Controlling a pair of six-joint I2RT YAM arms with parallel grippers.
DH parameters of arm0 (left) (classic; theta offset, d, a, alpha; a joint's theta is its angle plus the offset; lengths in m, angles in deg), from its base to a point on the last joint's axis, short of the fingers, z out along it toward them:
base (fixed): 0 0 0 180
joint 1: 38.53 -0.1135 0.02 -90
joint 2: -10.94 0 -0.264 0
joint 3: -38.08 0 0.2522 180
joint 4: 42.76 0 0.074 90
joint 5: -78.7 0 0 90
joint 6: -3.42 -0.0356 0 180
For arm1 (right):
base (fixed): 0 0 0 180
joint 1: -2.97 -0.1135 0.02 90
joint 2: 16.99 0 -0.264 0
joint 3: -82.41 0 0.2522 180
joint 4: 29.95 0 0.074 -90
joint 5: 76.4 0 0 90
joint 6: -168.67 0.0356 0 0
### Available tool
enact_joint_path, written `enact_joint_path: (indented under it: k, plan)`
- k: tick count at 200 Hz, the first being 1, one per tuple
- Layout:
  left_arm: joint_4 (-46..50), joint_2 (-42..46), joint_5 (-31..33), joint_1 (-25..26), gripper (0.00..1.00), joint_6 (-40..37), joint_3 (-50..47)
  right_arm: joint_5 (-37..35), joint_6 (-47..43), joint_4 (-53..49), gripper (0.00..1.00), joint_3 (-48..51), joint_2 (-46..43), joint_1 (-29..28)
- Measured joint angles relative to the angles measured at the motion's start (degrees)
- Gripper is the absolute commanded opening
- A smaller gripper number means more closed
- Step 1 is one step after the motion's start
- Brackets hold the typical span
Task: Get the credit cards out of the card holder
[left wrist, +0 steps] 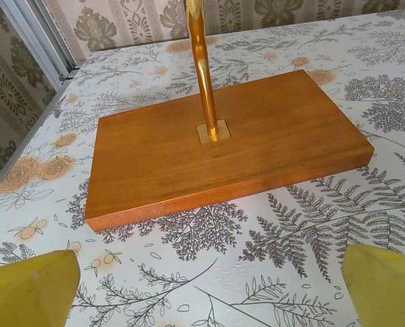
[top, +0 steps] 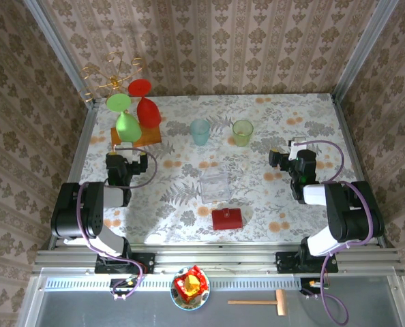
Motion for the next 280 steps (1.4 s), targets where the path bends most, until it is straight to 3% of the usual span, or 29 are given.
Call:
enact_joint_path:
  k: [127,180,239,280]
  plan:
    - [0.46,0.00,0.02,-1.14,1.00,0.04,0.00,-0.02,0.00,-0.09,1.00,0.00,0.00,0.00]
    - [3.98,3.78,2.03,-0.96,1.00,0.26,0.02,-0.07,0.00,-7.76,1.00,-2.25,-3.98,-0.24]
    - [14.01,12.50,14.78,6.54,1.00,0.22,2.91,-0.55,0.24,-20.33,0.99,-6.01,-12.61,-1.68]
    - [25.64,18.40,21.14,12.26,1.00,3.34,8.41,-1.57,3.30,-35.28,0.97,-14.23,-15.96,-4.81]
